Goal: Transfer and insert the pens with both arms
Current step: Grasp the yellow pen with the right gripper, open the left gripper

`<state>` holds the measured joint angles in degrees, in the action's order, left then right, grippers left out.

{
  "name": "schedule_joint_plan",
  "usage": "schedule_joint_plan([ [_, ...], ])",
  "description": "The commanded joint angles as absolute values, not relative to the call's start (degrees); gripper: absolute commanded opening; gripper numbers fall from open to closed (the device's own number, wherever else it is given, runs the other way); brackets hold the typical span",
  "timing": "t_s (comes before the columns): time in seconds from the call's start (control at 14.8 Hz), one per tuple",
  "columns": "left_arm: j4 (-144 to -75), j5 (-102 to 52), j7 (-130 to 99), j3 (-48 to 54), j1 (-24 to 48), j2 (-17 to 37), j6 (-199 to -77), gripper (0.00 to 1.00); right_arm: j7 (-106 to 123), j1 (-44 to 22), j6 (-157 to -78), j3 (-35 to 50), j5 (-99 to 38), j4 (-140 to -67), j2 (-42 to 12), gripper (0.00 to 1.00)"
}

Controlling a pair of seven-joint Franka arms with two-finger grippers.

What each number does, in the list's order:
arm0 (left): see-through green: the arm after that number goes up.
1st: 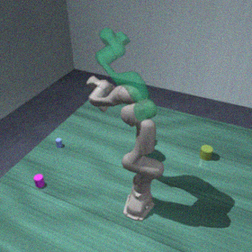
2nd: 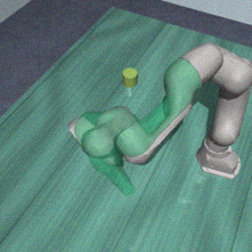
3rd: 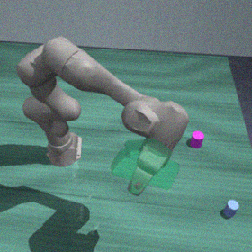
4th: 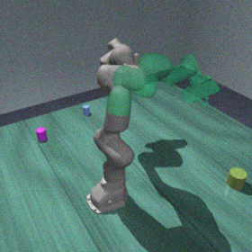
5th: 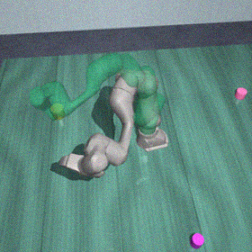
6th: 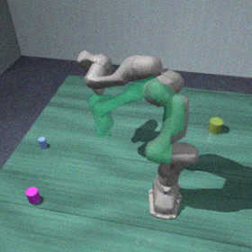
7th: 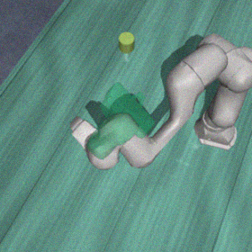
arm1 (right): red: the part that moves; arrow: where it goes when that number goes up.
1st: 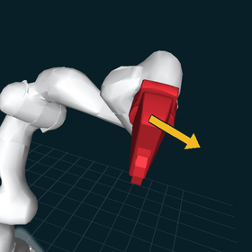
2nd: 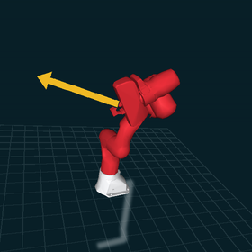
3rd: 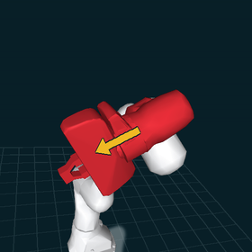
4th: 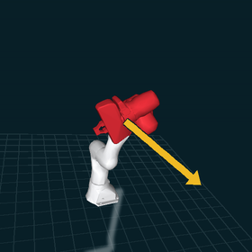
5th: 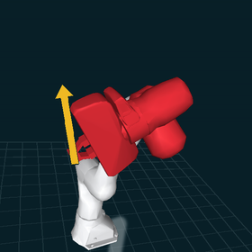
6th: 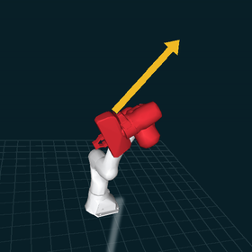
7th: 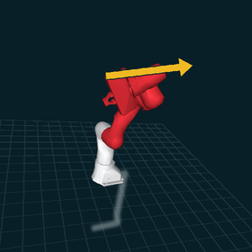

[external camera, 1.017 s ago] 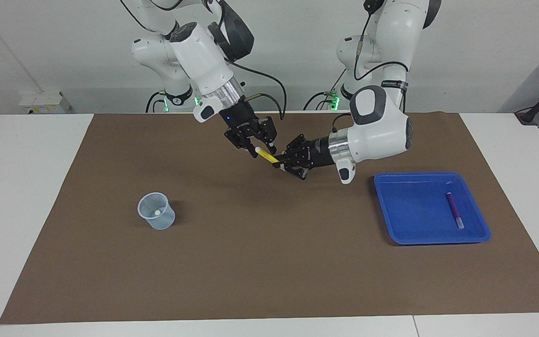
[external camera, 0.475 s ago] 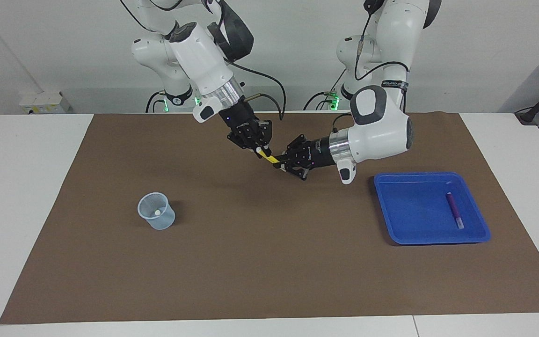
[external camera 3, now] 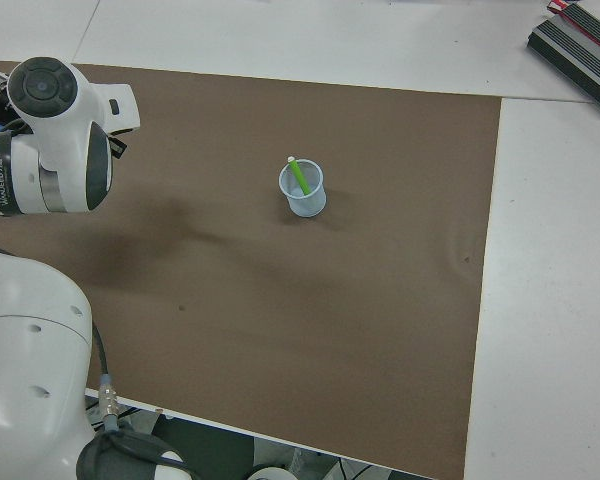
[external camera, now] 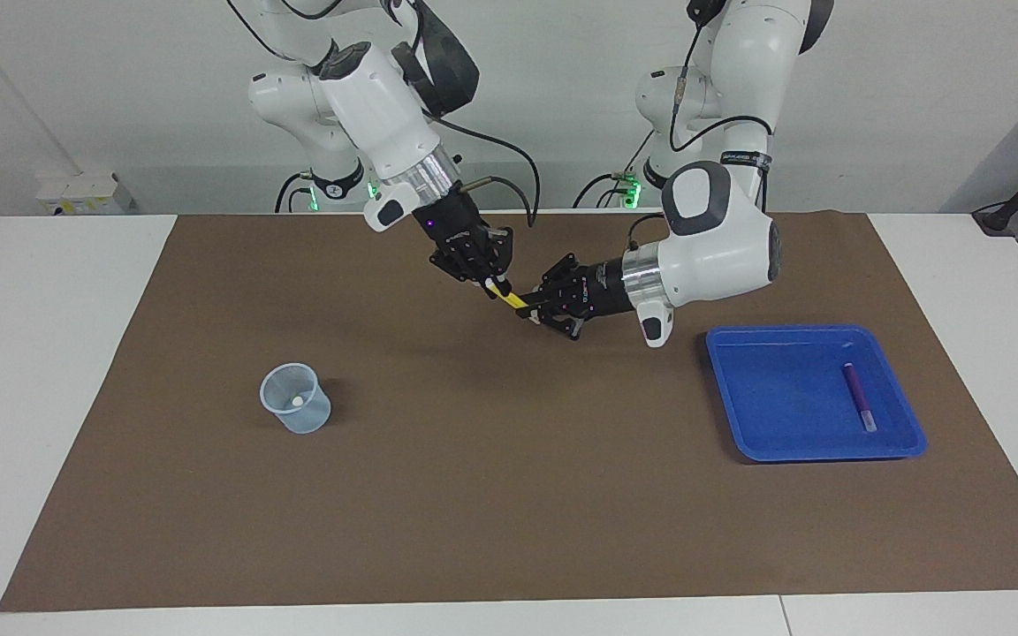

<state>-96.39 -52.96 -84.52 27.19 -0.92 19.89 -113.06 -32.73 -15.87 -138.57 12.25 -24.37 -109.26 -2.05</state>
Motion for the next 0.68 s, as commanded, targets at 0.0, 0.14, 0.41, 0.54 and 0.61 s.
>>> schedule_joint_plan([
  [0.0, -98.6, -53.4, -85.2, 26.5, -0.4, 17.6, -113.9, 1.0, -29.1, -15.2, -139.0, 12.5, -25.6, -108.8, -2.5, 0.0],
  [0.14, -98.9, -53.3, -85.0, 26.5, -0.4, 16.7, -113.7, 1.0, -25.8, -15.2, -138.1, 12.5, -25.4, -108.8, -2.4, 0.0],
  [0.41, -99.8, -46.5, -84.7, 26.5, -0.4, 14.1, -112.9, 1.0, -16.2, -13.7, -131.3, 12.0, -21.3, -108.5, -1.3, 0.0],
  [0.54, -99.8, -38.4, -84.7, 26.5, -0.2, 12.9, -111.9, 1.0, -10.2, -11.9, -126.6, 11.9, -20.9, -108.3, -0.1, 0.0],
  [0.61, -99.8, -36.3, -84.6, 26.5, -0.1, 12.7, -110.9, 1.0, -7.2, -10.8, -123.7, 11.9, -20.8, -108.3, 0.9, 0.0],
])
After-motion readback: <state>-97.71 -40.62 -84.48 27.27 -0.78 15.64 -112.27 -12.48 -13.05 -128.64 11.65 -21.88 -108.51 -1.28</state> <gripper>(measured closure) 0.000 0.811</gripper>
